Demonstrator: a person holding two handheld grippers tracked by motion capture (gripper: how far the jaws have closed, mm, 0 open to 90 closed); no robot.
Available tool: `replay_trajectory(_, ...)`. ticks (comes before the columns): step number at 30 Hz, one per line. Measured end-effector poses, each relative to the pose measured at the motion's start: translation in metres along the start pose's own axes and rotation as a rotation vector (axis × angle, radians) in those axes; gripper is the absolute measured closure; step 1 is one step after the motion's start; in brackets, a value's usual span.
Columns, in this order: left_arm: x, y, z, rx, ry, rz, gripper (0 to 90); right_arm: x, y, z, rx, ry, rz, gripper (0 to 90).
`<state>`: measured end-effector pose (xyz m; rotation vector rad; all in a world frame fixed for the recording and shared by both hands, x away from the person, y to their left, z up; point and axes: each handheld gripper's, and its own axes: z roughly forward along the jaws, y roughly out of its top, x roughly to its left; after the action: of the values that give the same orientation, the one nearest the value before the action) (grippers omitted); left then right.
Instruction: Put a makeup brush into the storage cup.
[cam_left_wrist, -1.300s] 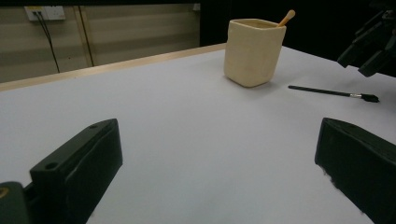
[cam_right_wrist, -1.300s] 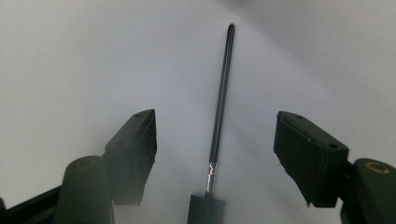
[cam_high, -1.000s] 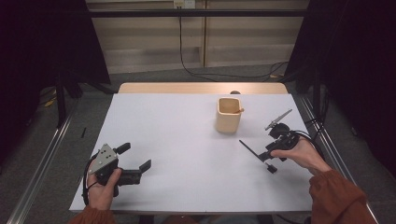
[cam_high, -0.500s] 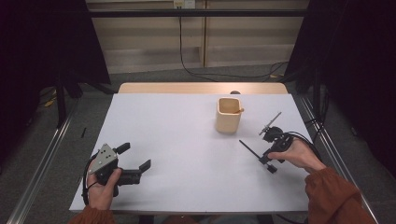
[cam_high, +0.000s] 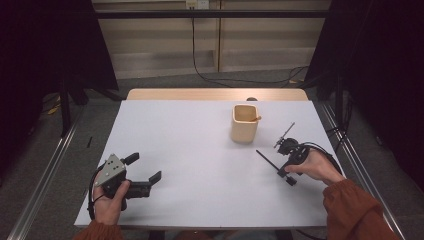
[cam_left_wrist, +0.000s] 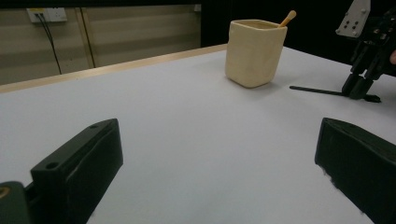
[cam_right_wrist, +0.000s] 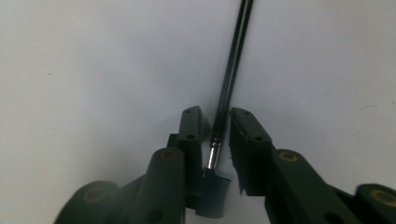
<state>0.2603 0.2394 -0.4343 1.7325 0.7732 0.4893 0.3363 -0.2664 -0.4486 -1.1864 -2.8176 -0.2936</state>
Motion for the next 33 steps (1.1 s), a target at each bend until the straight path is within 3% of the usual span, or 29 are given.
replay_trajectory(4, -0.0006, 0.0002, -0.0001, 0.001, -0.003, 0.005, 1.0, -0.0005, 0.0003, 0.0005, 0.004, -0.019, 0.015, 81.2)
replay_trajectory(11, -0.0006, 0.0002, -0.0001, 0.002, -0.004, 0.005, 1.0, 0.0023, 0.0043, 0.0014, 0.034, -0.041, 0.002, 81.7)
replay_trajectory(18, -0.0006, 0.0001, -0.0005, 0.000, -0.006, 0.007, 1.0, -0.0006, 0.0046, 0.0014, 0.035, -0.030, 0.010, 85.9)
replay_trajectory(33, 0.0006, 0.0000, -0.0009, -0.002, 0.002, 0.001, 1.1, -0.0023, 0.0043, -0.0002, 0.033, -0.018, 0.009, 86.2)
